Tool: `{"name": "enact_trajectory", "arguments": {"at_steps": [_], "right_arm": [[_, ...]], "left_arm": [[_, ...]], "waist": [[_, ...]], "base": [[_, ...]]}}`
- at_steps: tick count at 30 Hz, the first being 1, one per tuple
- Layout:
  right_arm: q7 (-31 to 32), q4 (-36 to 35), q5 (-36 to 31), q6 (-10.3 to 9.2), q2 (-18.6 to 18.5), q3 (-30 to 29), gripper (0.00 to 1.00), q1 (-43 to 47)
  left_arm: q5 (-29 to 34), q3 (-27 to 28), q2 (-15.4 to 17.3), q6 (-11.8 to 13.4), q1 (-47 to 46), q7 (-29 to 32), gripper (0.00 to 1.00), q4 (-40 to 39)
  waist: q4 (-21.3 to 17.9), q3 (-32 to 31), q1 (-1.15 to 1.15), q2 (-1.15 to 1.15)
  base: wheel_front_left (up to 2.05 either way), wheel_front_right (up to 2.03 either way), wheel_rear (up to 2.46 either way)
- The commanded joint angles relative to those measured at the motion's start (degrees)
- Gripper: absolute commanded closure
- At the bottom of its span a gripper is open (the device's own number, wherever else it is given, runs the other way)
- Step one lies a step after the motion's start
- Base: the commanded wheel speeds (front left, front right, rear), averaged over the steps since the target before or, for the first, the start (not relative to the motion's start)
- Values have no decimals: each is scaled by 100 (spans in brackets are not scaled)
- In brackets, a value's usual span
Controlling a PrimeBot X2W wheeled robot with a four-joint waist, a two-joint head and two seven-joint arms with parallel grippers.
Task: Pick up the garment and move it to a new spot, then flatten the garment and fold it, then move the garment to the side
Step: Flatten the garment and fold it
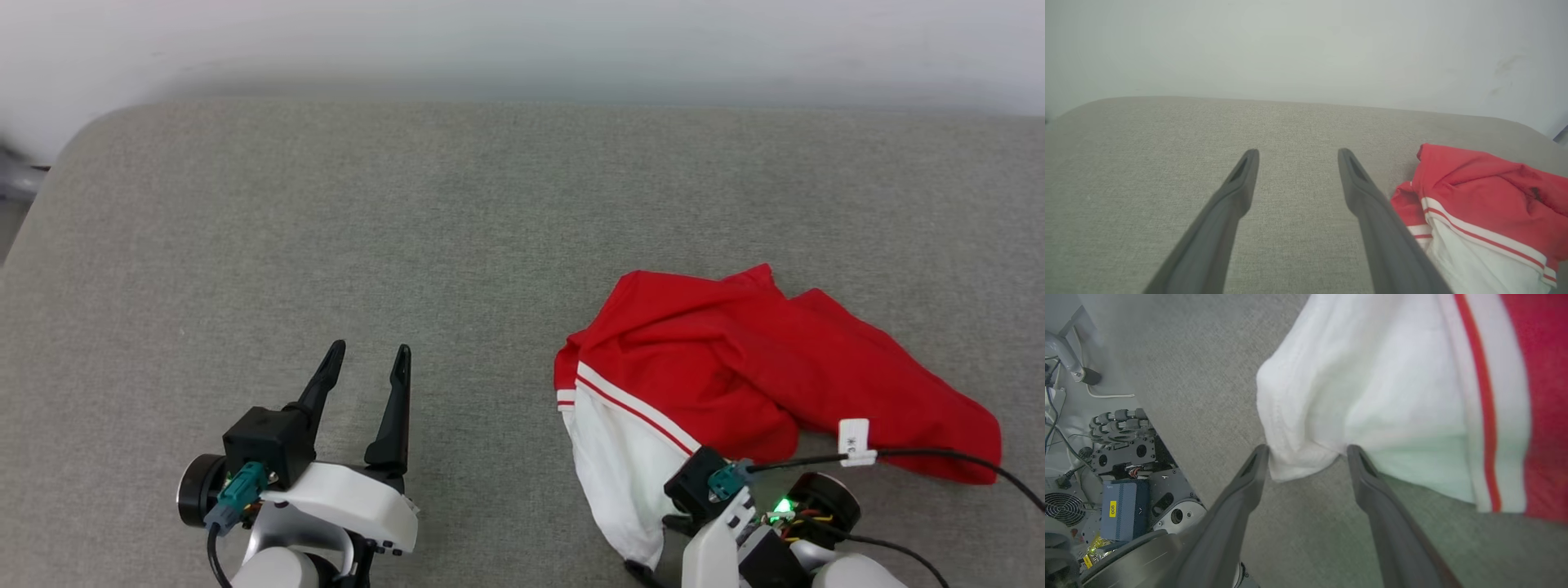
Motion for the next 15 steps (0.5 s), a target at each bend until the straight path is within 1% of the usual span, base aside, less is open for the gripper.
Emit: {"name": "enact_trajectory", "arguments": {"at_steps": [1, 7, 8, 9, 10, 12, 15], "right_arm": [[-48, 199, 108, -4, -32, 137, 0, -139], [117, 996, 484, -3, -3, 777, 0, -372], [129, 1102, 559, -3, 0, 832, 65, -396], [110, 1178, 623, -3, 34, 851, 98, -429], [85, 1235, 635, -2, 48, 873, 100, -482], [-105, 1229, 658, -2, 114, 811, 100, -624], [-585, 1110, 438, -7, 149, 488, 100, -963]], "left_arm": [[-16, 15, -17, 2, -74, -47, 0, 19], [-31, 32, -30, -8, -107, -117, 0, 112], [-33, 27, -46, -7, -115, -128, 0, 125], [-40, 20, -55, -7, -122, -139, 0, 137], [-46, 17, -64, -7, -125, -146, 0, 144], [-57, 22, -70, -3, -118, -155, 0, 166], [-80, 24, -80, 8, -85, -182, 0, 199]], "waist": [[74, 50, 0, 0], [164, 105, 0, 0], [178, 108, 0, 0], [187, 107, 0, 0], [193, 101, 0, 0], [197, 84, 0, 0], [180, 33, 0, 0]], "base": [[0, 0, 0], [0, 0, 0], [0, 0, 0], [0, 0, 0], [0, 0, 0], [0, 0, 0], [0, 0, 0]]}}
